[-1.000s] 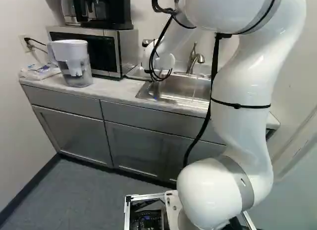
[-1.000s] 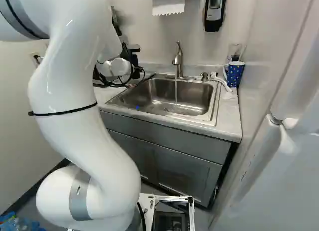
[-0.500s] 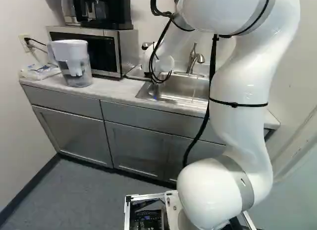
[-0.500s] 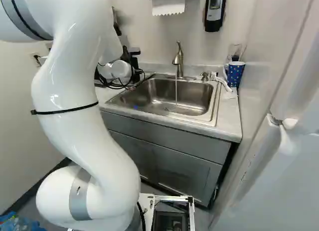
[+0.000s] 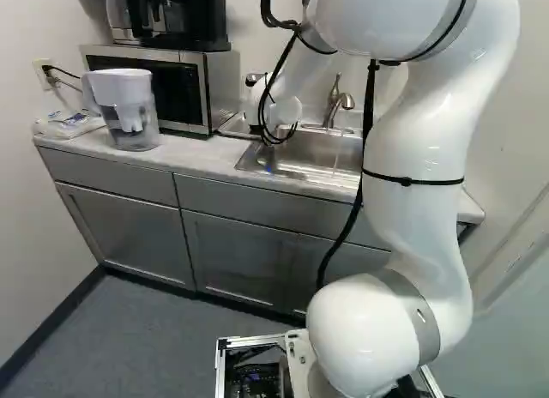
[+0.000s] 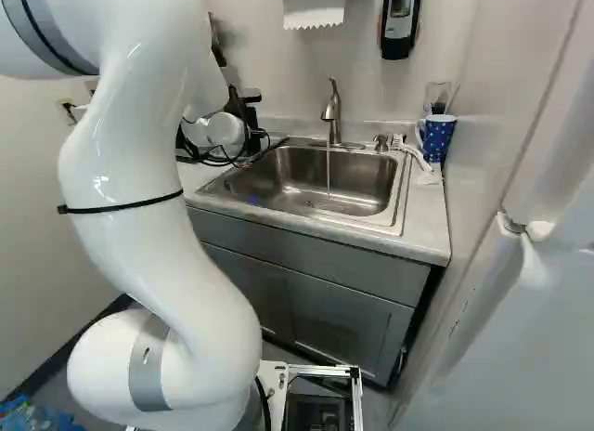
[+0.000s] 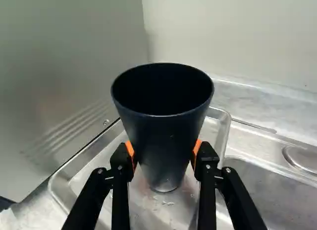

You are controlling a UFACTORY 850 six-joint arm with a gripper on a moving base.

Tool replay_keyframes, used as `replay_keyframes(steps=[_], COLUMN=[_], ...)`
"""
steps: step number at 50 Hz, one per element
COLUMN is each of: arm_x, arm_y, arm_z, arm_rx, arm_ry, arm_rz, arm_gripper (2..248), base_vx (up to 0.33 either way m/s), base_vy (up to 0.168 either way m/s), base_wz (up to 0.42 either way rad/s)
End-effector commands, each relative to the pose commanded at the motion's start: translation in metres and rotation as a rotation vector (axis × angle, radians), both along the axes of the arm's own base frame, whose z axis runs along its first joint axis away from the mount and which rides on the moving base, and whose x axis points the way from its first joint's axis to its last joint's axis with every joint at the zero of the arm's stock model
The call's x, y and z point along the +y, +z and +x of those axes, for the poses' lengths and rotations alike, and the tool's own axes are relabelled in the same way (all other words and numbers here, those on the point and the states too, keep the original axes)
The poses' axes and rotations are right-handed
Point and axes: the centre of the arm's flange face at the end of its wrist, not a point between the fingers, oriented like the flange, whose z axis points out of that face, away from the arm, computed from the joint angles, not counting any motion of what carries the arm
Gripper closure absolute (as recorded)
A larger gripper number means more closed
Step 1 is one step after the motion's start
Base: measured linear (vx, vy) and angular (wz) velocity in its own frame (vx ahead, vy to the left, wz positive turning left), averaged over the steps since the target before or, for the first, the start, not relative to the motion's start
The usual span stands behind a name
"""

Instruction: Rinse the cup and place it in the tray

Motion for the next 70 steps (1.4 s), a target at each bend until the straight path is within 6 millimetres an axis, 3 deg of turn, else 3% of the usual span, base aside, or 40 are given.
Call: replay_keyframes(steps=[41,42,47,48,52,53,57,58,70], arm_x=[-0.0002,-0.0002,-0.0002,-0.0002,-0.0002,-0.0002,-0.0002,-0.0002,-0.0002], arm_y=[-0.0019,-0.0019,-0.0019,-0.0019,-0.0019,-0.0019,-0.0019,-0.0019,-0.0019], arm_z=[-0.0007,-0.0007,-0.0007,-0.0007,-0.0007,-0.0007,-0.0007,-0.0007,-0.0007], arm_rx=[0.021,0.021,0.021,0.021,0.021,0.021,0.021,0.021,0.021], arm_ry=[0.0,0.0,0.0,0.0,0.0,0.0,0.0,0.0,0.0], arm_rz=[-0.004,-0.004,-0.004,-0.004,-0.004,-0.004,-0.004,-0.004,-0.004], arm_gripper=[126,113,113,81,81,46,46,10,3], base_vx=[0.0,0.0,0.0,0.0,0.0,0.0,0.0,0.0,0.0], base_vy=[0.0,0.0,0.0,0.0,0.0,0.0,0.0,0.0,0.0], base_wz=[0.0,0.0,0.0,0.0,0.0,0.0,0.0,0.0,0.0])
